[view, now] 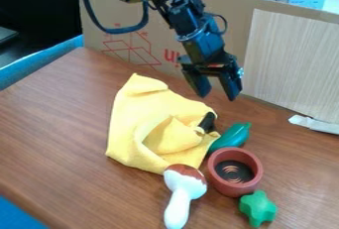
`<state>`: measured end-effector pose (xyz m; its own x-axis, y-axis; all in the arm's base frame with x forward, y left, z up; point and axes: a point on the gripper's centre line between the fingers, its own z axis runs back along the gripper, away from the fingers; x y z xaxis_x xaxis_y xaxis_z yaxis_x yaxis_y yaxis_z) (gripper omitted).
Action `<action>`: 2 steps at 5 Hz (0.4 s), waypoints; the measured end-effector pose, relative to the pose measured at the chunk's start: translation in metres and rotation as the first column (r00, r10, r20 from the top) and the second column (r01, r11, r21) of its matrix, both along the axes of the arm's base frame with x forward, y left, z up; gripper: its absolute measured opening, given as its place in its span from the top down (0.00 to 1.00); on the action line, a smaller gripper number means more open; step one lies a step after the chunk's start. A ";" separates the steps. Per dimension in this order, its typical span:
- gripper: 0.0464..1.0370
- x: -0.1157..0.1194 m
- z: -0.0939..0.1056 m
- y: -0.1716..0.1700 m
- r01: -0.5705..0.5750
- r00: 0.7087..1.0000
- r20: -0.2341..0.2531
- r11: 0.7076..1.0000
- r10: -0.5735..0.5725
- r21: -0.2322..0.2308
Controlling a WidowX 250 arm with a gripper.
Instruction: Unfold the cloth from the top right to the bottom left
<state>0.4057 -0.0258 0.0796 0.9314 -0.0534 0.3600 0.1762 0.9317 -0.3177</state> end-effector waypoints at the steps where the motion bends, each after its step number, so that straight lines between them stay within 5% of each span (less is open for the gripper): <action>1: 0.04 -0.006 -0.008 0.003 -0.004 1.000 -0.029 0.999 0.005 0.043; 2: 0.04 -0.010 -0.012 0.000 -0.008 0.998 -0.060 0.997 0.013 0.081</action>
<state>0.3959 -0.0255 0.0675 0.9519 -0.0702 0.2983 0.1493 0.9563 -0.2514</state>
